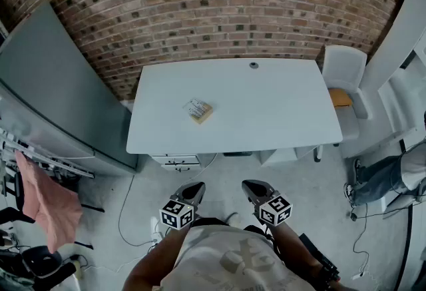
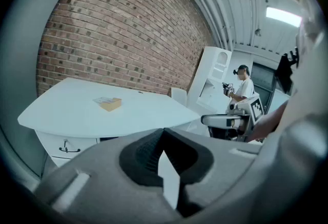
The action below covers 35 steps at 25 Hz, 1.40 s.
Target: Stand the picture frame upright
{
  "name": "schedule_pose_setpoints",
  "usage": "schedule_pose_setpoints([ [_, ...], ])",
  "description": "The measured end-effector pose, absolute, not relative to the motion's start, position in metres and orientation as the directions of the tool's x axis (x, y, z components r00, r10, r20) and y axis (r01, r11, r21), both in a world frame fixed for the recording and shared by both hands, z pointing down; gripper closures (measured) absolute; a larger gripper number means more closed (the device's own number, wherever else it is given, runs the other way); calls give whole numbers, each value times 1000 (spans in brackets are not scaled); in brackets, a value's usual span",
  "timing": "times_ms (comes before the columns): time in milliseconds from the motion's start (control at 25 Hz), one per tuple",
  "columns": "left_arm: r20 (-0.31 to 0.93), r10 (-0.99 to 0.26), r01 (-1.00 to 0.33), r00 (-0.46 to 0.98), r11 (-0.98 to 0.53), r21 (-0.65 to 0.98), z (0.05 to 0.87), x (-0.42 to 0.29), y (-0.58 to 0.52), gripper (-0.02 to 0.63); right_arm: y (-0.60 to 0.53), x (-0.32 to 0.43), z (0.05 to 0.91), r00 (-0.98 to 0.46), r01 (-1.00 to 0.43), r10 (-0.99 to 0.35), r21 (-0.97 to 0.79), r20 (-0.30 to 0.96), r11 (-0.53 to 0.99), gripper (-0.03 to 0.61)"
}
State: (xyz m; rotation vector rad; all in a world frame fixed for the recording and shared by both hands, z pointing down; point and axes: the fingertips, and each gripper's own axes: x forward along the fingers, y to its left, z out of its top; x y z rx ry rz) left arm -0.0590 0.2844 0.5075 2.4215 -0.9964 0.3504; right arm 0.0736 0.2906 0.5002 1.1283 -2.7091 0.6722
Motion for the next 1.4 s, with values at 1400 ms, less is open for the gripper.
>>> schedule_pose_setpoints([
  [1400,436,-646,-779,627,-542,316,498,-61,290,612,278,81,487,-741,-667,-627,-373,239,646,571],
])
